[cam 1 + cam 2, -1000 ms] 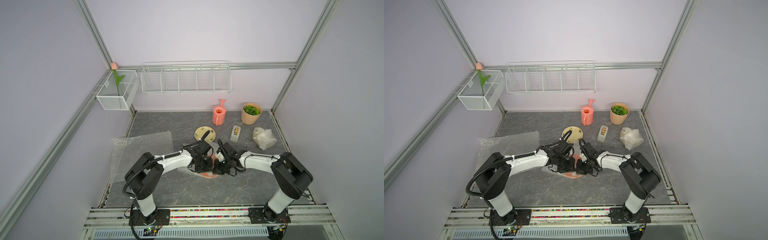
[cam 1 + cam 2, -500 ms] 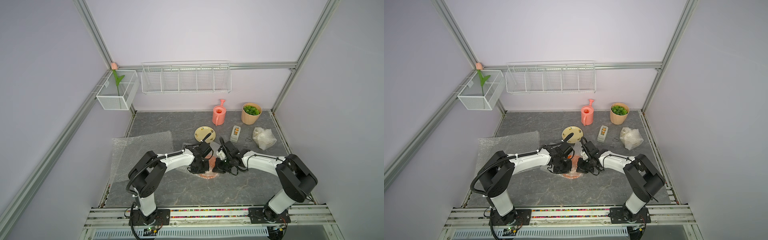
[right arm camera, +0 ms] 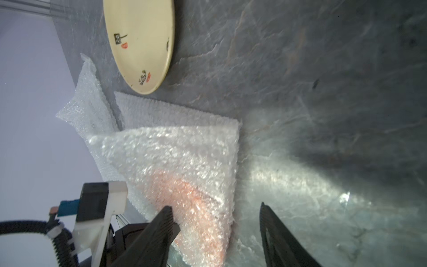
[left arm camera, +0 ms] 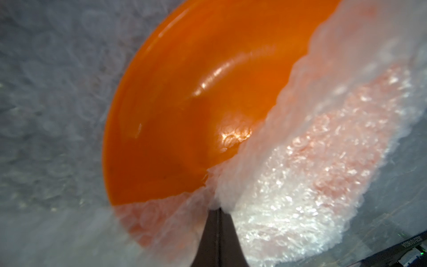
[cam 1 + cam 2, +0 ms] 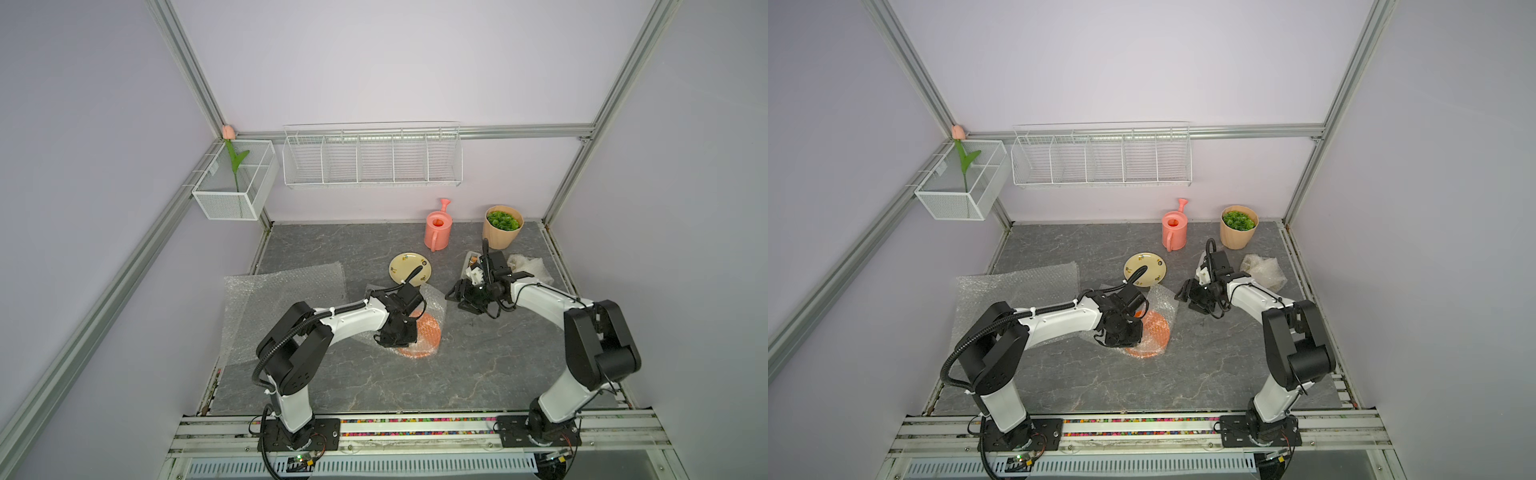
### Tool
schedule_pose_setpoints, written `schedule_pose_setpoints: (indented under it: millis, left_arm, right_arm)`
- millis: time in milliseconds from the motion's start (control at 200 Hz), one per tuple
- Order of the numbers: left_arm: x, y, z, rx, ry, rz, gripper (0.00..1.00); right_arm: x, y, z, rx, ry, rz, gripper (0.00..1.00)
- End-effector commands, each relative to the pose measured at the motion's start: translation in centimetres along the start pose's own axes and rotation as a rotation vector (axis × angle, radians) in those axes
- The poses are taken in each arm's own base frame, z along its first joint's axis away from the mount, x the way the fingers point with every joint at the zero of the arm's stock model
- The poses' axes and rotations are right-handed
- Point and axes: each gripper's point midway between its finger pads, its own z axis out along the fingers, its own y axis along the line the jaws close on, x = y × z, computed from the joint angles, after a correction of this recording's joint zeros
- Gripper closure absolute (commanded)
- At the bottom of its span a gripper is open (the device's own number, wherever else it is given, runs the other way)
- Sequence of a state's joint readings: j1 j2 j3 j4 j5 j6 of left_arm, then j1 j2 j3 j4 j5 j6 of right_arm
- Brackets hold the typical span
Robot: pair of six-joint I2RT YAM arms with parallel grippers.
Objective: Wrap dinner plates in bubble wrap
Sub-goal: Wrap the plate in the bubble wrap.
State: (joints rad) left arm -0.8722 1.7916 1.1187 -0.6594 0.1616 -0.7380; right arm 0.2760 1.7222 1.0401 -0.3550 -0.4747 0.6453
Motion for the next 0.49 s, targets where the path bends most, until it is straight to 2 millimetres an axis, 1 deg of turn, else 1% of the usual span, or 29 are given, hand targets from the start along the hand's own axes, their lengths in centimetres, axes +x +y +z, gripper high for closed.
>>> schedule_pose_setpoints:
  millis: [0,125,225,255,310,370,410,445,490]
  left_arm:
    - [1.0,1.4,0.7,-0.04,0.045,-0.003,1.0]
    - [1.3,1.2,1.0,-0.019,0.055,-0.007,1.0]
    - [1.5,1.2,1.1,-0.011,0.058,-0.008,1.0]
    - [1.5,1.2,1.1,-0.008,0.06,-0.007,1.0]
    - [1.7,1.2,1.1,-0.007,0.063,-0.006,1.0]
    - [1.8,1.2,1.0,-0.004,0.064,-0.006,1.0]
    - [1.8,1.2,0.9,-0.001,0.061,-0.005,1.0]
    - [1.8,1.3,0.9,-0.004,0.06,-0.005,1.0]
    - [1.7,1.4,0.7,-0.005,0.052,-0.007,1.0]
  right_arm:
    - [-0.4,0.3,1.3,-0.056,0.044,0.009,0.39]
    - [-1.2,1.1,3.0,-0.138,0.067,0.043,0.44]
    - [-1.6,0.9,4.2,-0.151,0.073,0.069,0.49]
    - [-1.7,0.7,4.5,-0.154,0.079,0.078,0.53]
    - [-1.8,0.6,5.2,-0.167,0.086,0.093,0.62]
    - [-2.0,0.3,5.4,-0.168,0.075,0.102,0.78]
    - [-2.1,0.2,5.3,-0.163,0.064,0.102,0.87]
    - [-2.2,0.2,4.9,-0.157,0.05,0.096,0.92]
    - [-2.2,0.3,4.3,-0.147,0.03,0.084,0.93]
